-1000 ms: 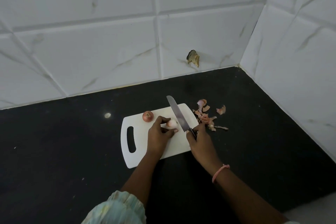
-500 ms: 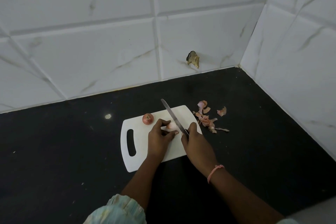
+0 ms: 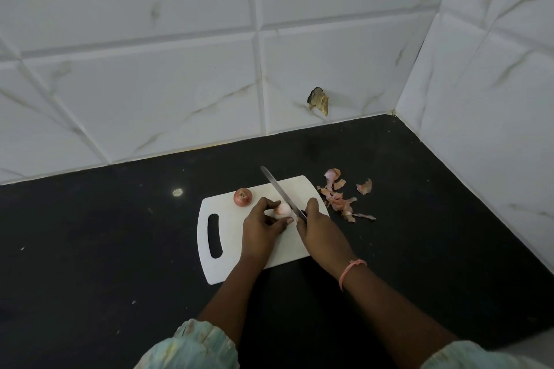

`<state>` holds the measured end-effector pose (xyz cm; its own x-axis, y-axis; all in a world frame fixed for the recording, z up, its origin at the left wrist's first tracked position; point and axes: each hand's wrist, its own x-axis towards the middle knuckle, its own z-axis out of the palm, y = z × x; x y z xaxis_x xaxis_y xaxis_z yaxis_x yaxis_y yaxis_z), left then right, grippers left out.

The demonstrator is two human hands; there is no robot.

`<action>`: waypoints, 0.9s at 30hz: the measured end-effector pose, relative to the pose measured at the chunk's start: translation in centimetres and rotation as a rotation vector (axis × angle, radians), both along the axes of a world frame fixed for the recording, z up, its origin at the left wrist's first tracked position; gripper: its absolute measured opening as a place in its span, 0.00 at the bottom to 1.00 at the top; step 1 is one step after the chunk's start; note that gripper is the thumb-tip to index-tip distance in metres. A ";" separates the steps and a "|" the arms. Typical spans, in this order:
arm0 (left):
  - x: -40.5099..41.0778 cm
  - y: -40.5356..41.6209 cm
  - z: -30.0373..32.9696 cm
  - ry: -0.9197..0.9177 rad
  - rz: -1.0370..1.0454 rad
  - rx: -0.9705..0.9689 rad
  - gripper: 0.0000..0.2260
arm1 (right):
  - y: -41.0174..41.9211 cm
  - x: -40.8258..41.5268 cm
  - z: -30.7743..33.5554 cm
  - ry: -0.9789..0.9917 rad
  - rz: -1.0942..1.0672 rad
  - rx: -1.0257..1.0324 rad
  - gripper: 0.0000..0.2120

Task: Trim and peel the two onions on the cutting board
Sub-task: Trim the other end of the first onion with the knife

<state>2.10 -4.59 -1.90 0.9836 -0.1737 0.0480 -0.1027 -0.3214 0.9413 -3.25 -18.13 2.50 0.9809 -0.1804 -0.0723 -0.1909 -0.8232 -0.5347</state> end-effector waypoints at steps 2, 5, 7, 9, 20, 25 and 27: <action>-0.2 0.0 0.0 -0.001 0.003 -0.003 0.13 | 0.2 0.1 -0.4 0.035 0.002 0.002 0.11; -0.1 0.1 -0.1 -0.003 0.020 0.012 0.15 | 0.3 -0.2 -1.1 0.030 -0.031 -0.039 0.11; -0.1 0.0 -0.2 -0.006 0.038 0.026 0.15 | -0.1 -0.8 -1.3 -0.013 -0.103 -0.032 0.11; -0.2 0.1 -0.3 -0.015 0.060 0.019 0.17 | -1.0 -1.1 -1.1 -0.076 -0.214 -0.010 0.12; -0.5 0.1 -0.4 -0.136 0.033 0.017 0.14 | -5.0 -1.7 0.3 -0.152 -0.376 0.058 0.11; -0.5 0.1 0.1 -0.051 0.104 -0.066 0.15 | -5.1 -1.3 0.5 -0.098 -0.358 0.289 0.09; -0.4 0.4 0.1 -0.008 0.126 -0.125 0.18 | -4.8 -1.2 0.0 -0.073 -0.329 0.310 0.10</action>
<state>1.69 -4.18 -1.76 0.9967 -0.0409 0.0697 -0.0768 -0.2132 0.9740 -4.44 -22.90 2.53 0.8795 -0.4642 -0.1048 -0.3683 -0.5244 -0.7677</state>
